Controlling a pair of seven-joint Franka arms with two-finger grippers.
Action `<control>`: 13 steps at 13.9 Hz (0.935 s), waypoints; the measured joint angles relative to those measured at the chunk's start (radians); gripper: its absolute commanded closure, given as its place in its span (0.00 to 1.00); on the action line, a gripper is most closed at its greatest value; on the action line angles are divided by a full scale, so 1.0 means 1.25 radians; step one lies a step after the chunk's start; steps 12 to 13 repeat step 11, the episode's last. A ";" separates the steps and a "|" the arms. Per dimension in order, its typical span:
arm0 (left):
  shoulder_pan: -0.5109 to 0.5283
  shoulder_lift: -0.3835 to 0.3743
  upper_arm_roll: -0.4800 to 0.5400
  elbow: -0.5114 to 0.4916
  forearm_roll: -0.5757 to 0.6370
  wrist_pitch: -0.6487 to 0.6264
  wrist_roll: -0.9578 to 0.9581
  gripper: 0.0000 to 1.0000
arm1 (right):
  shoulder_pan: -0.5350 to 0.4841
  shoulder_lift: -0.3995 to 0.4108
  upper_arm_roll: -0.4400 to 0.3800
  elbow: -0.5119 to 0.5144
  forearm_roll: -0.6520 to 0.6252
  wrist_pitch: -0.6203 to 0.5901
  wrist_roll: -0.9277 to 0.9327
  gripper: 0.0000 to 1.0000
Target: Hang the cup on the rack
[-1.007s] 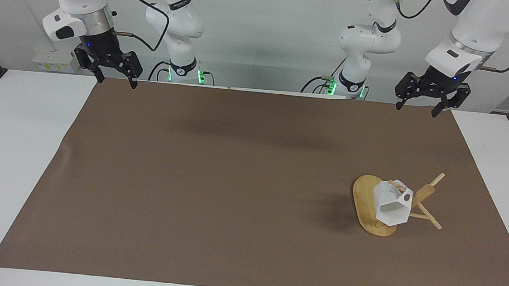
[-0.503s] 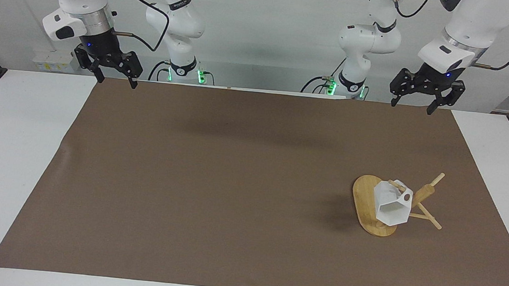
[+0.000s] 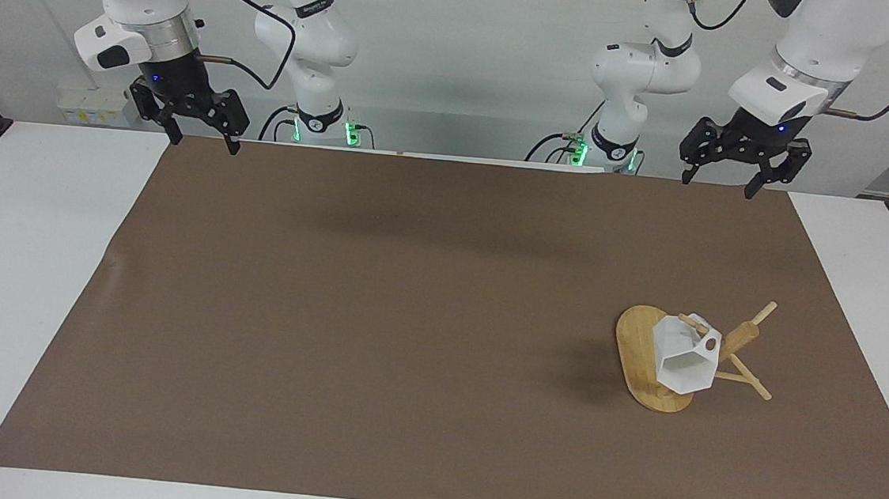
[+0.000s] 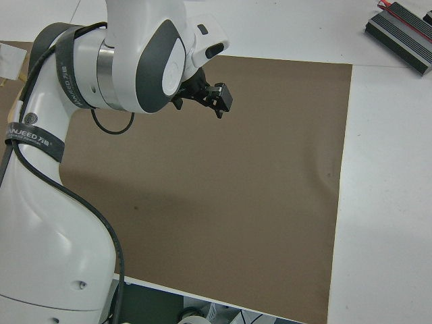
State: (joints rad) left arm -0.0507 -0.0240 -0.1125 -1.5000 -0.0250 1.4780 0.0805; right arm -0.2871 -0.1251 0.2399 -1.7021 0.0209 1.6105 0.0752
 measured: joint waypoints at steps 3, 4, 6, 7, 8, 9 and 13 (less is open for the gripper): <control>0.000 -0.002 0.002 0.000 0.000 -0.018 0.000 0.00 | 0.000 0.000 0.000 0.000 0.000 0.000 0.000 0.00; 0.001 -0.003 0.003 0.000 0.000 -0.018 0.000 0.00 | 0.000 0.000 0.000 0.000 0.000 0.000 0.000 0.00; 0.002 -0.004 0.006 0.000 0.000 -0.018 0.000 0.00 | 0.000 0.000 0.000 0.000 0.000 0.000 0.000 0.00; 0.002 -0.004 0.007 0.000 0.000 -0.018 0.000 0.00 | 0.000 0.000 0.000 0.000 0.000 0.000 0.000 0.00; 0.002 -0.004 0.007 0.000 0.000 -0.018 0.000 0.00 | 0.000 0.000 0.000 0.000 0.000 0.000 0.000 0.00; 0.002 -0.004 0.007 0.000 0.000 -0.018 0.000 0.00 | 0.000 0.000 0.000 0.000 0.000 0.000 0.000 0.00; 0.002 -0.004 0.008 0.000 0.000 -0.018 0.000 0.00 | 0.001 0.000 0.000 0.000 0.000 0.000 0.000 0.00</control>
